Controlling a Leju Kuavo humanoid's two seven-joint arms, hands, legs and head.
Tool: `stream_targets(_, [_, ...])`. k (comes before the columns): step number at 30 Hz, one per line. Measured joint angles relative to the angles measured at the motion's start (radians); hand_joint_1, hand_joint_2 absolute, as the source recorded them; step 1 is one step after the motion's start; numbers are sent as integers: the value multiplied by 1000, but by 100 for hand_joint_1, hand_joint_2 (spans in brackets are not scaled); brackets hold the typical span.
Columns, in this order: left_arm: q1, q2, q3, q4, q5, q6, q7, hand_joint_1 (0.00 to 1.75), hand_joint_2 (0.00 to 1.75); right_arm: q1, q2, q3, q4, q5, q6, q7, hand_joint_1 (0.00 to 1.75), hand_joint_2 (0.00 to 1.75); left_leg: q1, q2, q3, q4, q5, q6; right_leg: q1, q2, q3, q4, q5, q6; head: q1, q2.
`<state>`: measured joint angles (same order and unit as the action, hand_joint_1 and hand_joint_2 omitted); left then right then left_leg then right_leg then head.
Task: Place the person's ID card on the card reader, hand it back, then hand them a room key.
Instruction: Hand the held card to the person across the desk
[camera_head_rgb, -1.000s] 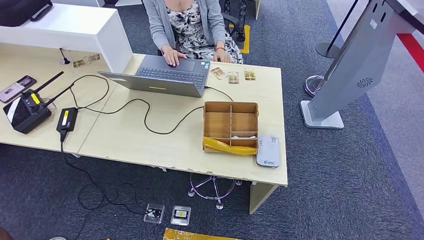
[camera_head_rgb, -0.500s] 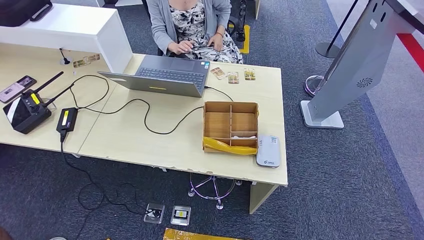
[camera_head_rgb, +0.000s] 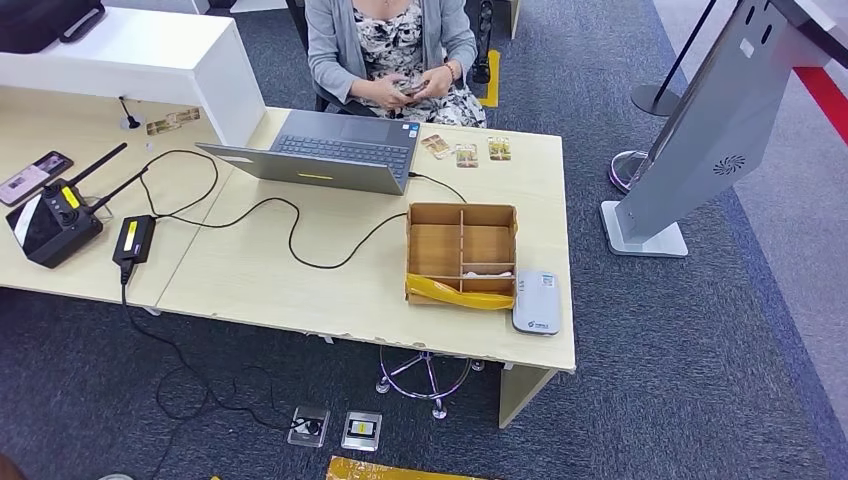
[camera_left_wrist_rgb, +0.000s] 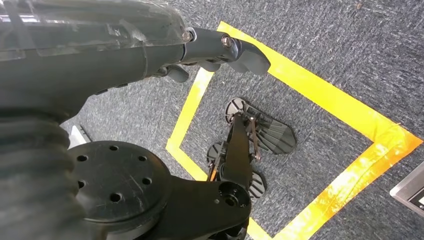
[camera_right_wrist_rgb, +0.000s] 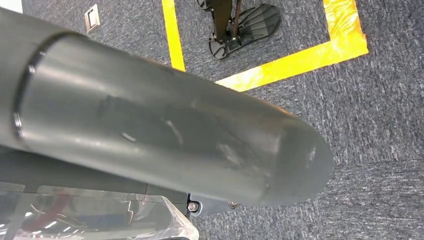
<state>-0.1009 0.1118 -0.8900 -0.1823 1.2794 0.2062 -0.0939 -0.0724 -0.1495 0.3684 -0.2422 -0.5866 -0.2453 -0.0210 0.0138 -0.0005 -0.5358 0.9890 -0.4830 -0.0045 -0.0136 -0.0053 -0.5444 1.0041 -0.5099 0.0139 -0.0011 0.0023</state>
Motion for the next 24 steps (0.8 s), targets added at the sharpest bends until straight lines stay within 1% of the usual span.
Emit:
stream_targets(3, [0, 0, 0, 0, -3, 6, 17, 0, 175, 0, 0, 1, 0, -7, 1, 0, 0, 175, 0, 0, 0, 0, 0, 0, 0, 0, 0, 0, 0, 0, 0, 0])
stream_targets(8, [3, -1, 1, -1, -21, 15, 34, 0, 175, 2, 1, 8, 0, -5, 10, -3, 0, 175, 0, 0, 0, 0, 0, 0, 0, 0, 0, 0, 0, 0, 0, 0])
stream_targets(14, [27, -12, 40, -14, -162, -7, 43, 0, 175, 23, 10, 9, 0, 60, 43, -2, 0, 175, 0, 0, 0, 0, 0, 0, 0, 0, 0, 0, 0, 0, 0, 0])
stream_targets(17, [41, -18, 75, -24, -247, -21, 47, 0, 175, 35, 16, 7, 0, 100, 59, -1, 0, 44, 0, 0, 0, 0, 0, 0, 0, 0, 0, 0, 0, 0, 0, 0])
stream_targets(18, [46, -20, 88, -28, -274, -26, 48, 0, 131, 39, 19, 6, -1, 113, 64, 0, 0, 0, 0, 0, 0, 0, 0, 0, 0, 0, 0, 0, 0, 0, 0, 0])
stream_targets(21, [62, -26, 128, -37, -359, -40, 50, 0, 0, 52, 27, 0, -2, 152, 79, 0, 0, 0, 0, 0, 0, 0, 0, 0, 0, 0, 0, 0, 0, 0, 0, 0])
stream_targets(24, [78, -32, 173, -48, -442, -55, 52, 0, 0, 65, 35, -15, -3, 192, 94, 2, 0, 0, 0, 0, 0, 0, 0, 0, 0, 0, 0, 0, 0, 0, 0, 0])
